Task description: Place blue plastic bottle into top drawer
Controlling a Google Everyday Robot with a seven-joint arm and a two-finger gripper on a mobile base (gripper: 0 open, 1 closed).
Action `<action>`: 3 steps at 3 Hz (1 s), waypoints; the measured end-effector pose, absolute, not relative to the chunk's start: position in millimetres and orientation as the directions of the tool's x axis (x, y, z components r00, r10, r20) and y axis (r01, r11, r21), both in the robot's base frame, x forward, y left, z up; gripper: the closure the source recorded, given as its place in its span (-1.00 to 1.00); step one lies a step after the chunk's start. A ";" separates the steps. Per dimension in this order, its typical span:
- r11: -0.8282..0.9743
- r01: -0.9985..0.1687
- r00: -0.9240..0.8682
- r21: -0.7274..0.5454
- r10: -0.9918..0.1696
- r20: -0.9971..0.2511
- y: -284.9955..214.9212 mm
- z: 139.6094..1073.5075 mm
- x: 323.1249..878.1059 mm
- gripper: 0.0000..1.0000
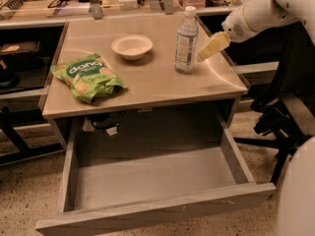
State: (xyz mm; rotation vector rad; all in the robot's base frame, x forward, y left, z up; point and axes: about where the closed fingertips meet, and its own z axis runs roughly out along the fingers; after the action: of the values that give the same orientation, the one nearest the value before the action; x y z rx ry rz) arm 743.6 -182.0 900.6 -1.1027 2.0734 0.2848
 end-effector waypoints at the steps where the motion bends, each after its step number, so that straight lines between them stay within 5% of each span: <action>1: 0.595 -0.797 -0.338 -0.104 -0.582 -0.740 -171.0 898.8 758.0 -1.00; 3: 0.547 -0.829 -0.290 -0.116 -0.598 -0.747 -151.2 881.2 760.1 -1.00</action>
Offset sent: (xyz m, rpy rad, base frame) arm 0.0060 0.0091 -0.0044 0.0260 -0.0100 0.0455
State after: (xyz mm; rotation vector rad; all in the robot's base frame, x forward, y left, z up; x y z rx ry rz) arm 760.1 -151.2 881.2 -1.1500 2.0074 0.3784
